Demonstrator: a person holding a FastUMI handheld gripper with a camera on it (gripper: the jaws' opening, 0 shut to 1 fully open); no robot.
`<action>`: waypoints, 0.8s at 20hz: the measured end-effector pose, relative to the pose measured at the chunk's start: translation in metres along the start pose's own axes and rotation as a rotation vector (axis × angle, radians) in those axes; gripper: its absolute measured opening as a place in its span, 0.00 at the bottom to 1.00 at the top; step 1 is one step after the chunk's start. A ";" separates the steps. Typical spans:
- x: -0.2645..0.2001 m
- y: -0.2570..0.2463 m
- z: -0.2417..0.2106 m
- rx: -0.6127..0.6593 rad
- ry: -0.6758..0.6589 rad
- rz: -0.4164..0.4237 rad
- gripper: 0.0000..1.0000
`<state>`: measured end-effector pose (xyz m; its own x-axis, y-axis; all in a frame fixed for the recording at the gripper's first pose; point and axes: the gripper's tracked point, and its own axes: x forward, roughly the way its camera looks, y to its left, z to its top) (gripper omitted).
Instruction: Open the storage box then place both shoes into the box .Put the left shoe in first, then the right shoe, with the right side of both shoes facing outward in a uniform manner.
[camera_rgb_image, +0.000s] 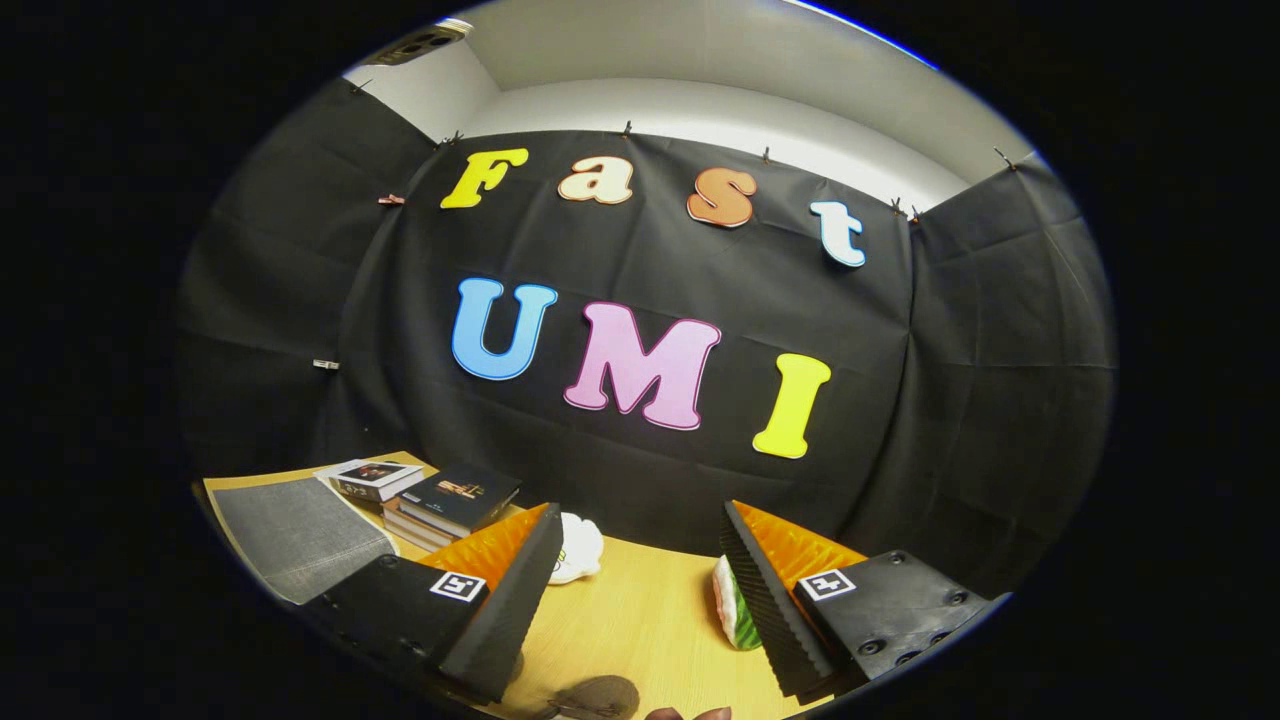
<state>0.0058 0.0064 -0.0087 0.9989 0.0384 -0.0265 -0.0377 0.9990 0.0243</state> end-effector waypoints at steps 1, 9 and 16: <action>0.000 0.003 0.000 0.003 0.001 0.008 0.97; 0.014 0.031 -0.006 0.031 0.010 0.107 0.97; 0.024 0.087 -0.035 0.120 0.132 0.337 0.97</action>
<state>0.0260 0.0948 -0.0427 0.9186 0.3749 -0.1250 -0.3524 0.9202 0.1704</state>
